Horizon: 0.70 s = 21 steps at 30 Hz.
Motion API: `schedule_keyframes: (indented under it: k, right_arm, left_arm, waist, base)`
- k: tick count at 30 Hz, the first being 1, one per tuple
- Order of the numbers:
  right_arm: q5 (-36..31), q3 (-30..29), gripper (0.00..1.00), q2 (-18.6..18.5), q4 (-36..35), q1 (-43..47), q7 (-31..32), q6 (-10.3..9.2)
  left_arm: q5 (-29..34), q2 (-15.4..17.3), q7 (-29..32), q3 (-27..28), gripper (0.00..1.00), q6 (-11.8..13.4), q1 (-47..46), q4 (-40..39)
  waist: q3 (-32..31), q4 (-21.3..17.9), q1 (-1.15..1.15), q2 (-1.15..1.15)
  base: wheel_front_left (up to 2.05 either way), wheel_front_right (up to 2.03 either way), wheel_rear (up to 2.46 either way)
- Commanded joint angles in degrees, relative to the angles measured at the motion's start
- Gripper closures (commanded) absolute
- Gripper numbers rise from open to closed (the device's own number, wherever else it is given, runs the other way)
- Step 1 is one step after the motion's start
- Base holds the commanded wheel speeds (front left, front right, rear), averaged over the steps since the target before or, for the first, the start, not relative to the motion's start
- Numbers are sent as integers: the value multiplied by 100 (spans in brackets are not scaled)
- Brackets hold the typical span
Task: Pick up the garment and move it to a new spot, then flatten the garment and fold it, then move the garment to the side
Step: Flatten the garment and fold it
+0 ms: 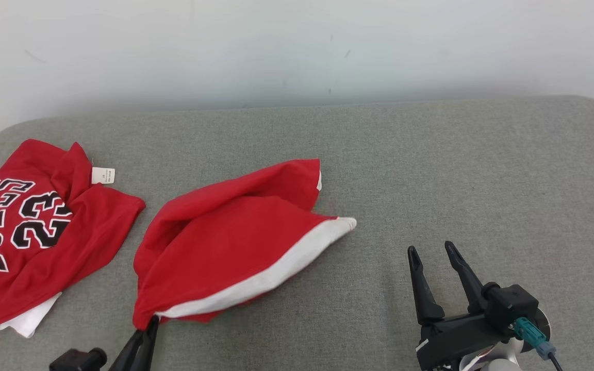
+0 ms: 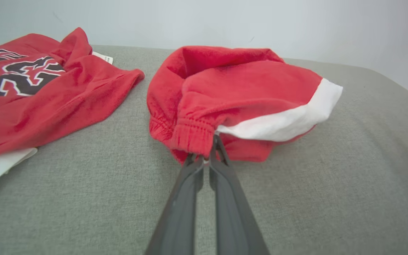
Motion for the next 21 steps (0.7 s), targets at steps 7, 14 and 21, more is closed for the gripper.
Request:
schedule_keyframes:
  k: [7,14,21]
  right_arm:
    - [52,30,0,-63,44,-17,-18,5]
    - [52,41,0,-96,72,-23,-18,5]
    - [53,25,0,-136,91,-17,-18,5]
  left_arm:
    - [-283,32,71,87,100,-9,385,195]
    - [-289,39,-117,128,100,-4,313,891]
    - [-295,-45,-257,75,0,-2,212,1091]
  waist:
    - [-3,7,0,0]
    - [-31,15,0,0]
    - [-37,50,0,0]
  base:
    - [0,0,0]
    - [0,0,0]
    - [0,0,0]
